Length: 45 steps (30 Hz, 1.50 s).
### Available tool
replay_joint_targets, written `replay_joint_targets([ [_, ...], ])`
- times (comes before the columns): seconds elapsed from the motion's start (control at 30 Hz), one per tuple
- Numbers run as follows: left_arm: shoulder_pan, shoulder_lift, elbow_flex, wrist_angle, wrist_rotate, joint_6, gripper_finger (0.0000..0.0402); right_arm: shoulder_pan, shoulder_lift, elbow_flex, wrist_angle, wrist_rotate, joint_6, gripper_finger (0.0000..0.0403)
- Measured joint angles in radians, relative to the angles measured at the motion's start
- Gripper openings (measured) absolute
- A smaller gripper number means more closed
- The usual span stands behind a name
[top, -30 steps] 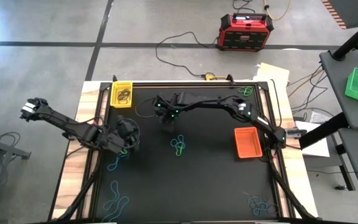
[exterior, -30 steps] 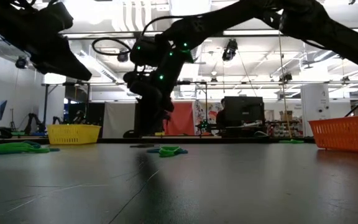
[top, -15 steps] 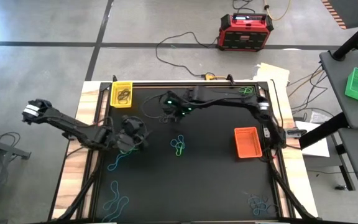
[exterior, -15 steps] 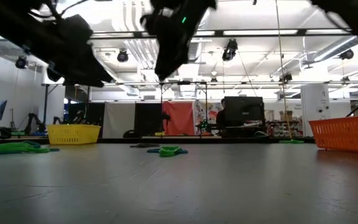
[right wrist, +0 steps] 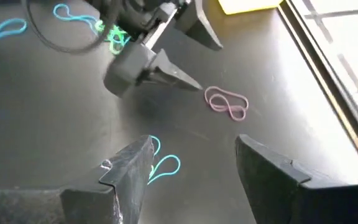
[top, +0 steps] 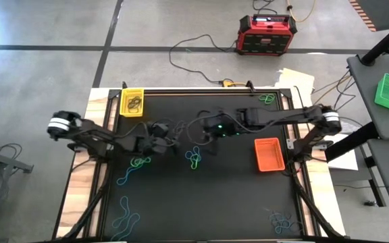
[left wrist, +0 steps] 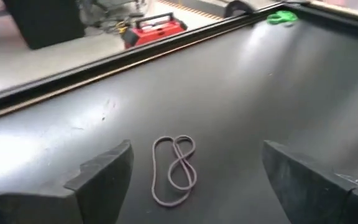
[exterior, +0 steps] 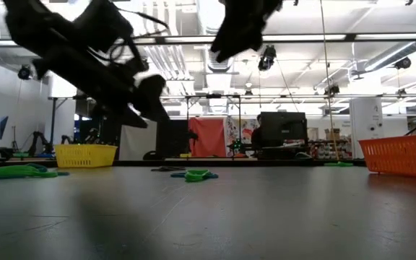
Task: Sort rubber bands into baskets
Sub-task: Put the purple rubber band into the yellow bin
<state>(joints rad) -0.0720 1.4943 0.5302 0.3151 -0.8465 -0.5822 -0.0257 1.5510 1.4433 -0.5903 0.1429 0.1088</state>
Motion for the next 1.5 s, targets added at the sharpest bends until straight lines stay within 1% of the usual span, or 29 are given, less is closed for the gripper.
replay_joint_targets([
  [0.17,0.027,0.12,0.046,-0.001,-0.007,-0.105,0.0339,0.0,-0.07,-0.115,0.054,0.018,0.068,0.0221],
  [0.33,0.046,0.218,0.072,0.0,-0.003,-0.17,0.0339,0.0,-0.101,-0.152,0.057,0.019,0.13,0.0221],
  [0.47,0.071,0.294,0.094,0.011,-0.003,-0.18,0.0339,0.004,-0.103,-0.147,0.057,0.019,0.161,0.0221],
  [0.57,0.09,0.352,0.114,0.053,0.0,-0.149,0.0339,0.007,-0.098,-0.143,0.06,0.019,0.17,0.0221],
  [0.73,0.088,0.436,0.147,0.079,-0.005,-0.139,0.033,0.008,-0.081,-0.143,0.07,0.018,0.171,0.0221],
  [0.83,0.088,0.477,0.158,0.098,-0.024,-0.167,0.0306,0.008,-0.081,-0.143,0.077,0.018,0.169,0.0221],
  [0.97,0.087,0.51,0.167,0.094,-0.036,-0.201,0.0253,0.008,-0.079,-0.142,0.081,0.018,0.163,0.0221],
  [1.23,0.09,0.502,0.165,0.08,-0.027,-0.212,0.0134,0.009,-0.077,-0.142,0.079,0.016,0.155,0.0221],
  [1.5,0.09,0.496,0.165,0.079,-0.012,-0.184,0.0044,0.029,-0.077,-0.142,0.072,0.015,0.125,0.0221],
])
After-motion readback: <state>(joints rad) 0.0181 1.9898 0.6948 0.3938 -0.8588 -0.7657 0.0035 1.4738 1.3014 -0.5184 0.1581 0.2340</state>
